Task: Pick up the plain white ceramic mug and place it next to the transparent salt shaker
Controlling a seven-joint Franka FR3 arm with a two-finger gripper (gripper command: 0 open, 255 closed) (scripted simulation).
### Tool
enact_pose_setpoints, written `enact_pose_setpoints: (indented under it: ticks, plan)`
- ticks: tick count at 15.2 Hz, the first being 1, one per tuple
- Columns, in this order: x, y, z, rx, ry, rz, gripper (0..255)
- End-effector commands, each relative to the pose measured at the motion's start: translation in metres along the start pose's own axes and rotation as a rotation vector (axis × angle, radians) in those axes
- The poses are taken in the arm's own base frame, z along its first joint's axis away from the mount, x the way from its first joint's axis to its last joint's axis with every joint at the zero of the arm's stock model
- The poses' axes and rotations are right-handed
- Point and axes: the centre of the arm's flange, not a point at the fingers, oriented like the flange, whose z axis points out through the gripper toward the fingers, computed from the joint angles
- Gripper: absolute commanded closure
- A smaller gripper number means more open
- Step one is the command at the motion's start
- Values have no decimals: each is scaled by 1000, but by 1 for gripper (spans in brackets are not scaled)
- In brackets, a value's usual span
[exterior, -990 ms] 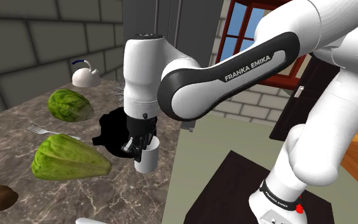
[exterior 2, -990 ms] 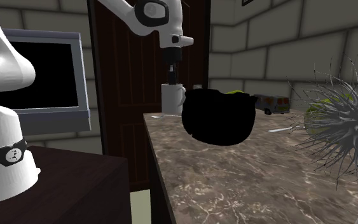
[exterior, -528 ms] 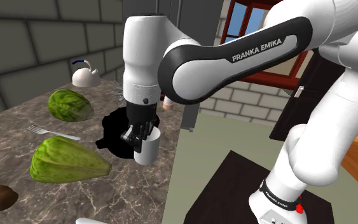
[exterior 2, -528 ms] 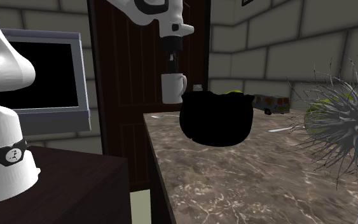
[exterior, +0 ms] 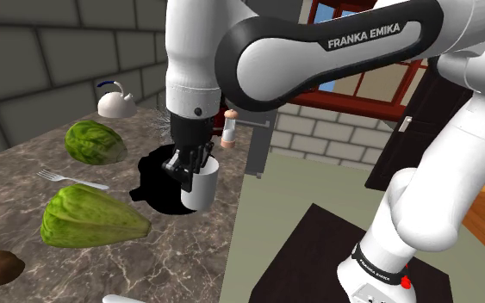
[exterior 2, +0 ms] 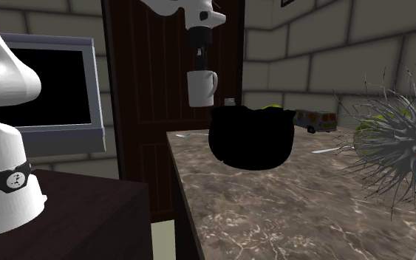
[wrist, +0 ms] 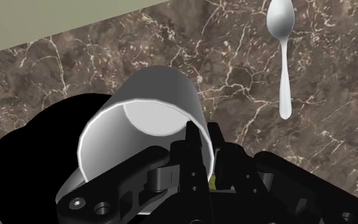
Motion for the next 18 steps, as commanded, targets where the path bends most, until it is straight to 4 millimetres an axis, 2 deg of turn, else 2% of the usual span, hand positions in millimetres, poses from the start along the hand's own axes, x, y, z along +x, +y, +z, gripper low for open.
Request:
enact_pose_setpoints:
  ticks: [1,18]
  plan:
    - [0,0,-10,0,0,0,255]
    - [3,2,-100,0,0,0,255]
